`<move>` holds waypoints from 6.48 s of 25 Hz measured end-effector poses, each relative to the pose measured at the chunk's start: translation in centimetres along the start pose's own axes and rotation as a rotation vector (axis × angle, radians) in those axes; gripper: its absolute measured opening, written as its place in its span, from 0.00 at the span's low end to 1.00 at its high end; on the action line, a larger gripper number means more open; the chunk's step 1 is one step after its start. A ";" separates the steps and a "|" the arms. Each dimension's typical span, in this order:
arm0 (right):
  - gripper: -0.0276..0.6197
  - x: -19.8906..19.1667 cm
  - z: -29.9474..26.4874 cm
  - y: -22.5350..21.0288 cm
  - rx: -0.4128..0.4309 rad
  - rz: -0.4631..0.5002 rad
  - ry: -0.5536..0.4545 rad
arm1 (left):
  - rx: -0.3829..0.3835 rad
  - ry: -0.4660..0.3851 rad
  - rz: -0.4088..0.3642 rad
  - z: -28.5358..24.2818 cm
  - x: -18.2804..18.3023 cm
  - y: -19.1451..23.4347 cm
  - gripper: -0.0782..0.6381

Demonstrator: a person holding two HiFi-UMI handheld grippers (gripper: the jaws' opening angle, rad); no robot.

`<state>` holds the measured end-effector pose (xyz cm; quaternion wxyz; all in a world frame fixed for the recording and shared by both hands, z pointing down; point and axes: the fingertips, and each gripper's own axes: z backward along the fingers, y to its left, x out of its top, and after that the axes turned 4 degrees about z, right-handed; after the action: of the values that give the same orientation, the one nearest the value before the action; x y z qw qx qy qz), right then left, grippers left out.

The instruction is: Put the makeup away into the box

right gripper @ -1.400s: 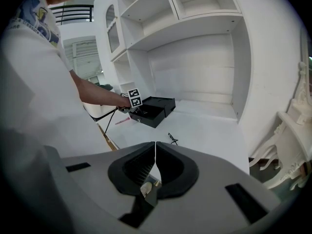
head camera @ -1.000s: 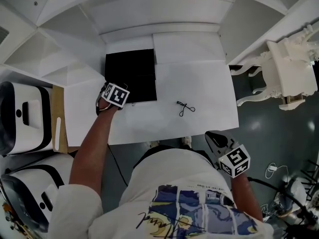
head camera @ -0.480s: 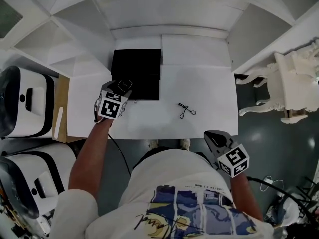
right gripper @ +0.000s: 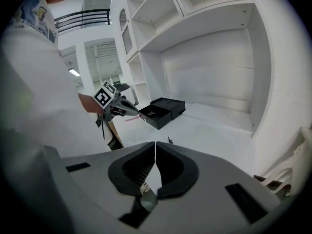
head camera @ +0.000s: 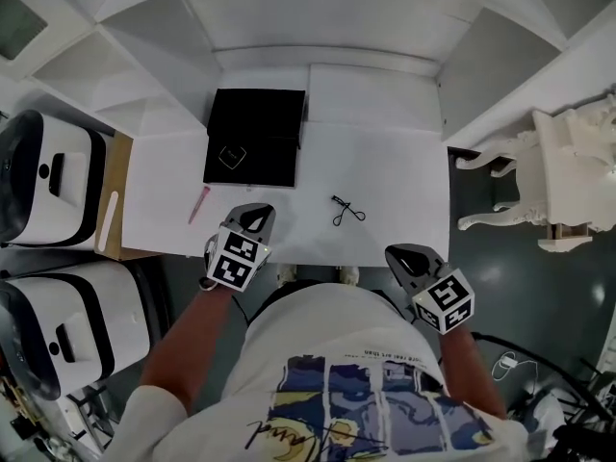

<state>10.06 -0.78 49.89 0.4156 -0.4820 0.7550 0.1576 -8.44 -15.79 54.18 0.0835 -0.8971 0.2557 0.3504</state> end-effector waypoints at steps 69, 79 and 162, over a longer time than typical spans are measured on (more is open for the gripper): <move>0.09 -5.3 5.5 -7.2 0.015 -0.029 -0.008 | -0.082 -0.076 0.314 -7.7 8.2 -7.3 0.13; 0.09 -2.9 2.0 -3.6 0.028 -0.027 -0.011 | -0.062 -0.094 0.113 -2.2 8.2 -1.7 0.13; 0.09 3.0 -7.0 9.5 -0.135 -0.087 0.032 | -0.163 0.006 -0.263 0.9 1.4 13.1 0.34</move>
<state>-1.95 -2.42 50.28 0.3764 -0.5438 0.7276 0.1824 -14.93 -27.27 52.96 0.0547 -0.9277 0.1068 0.3535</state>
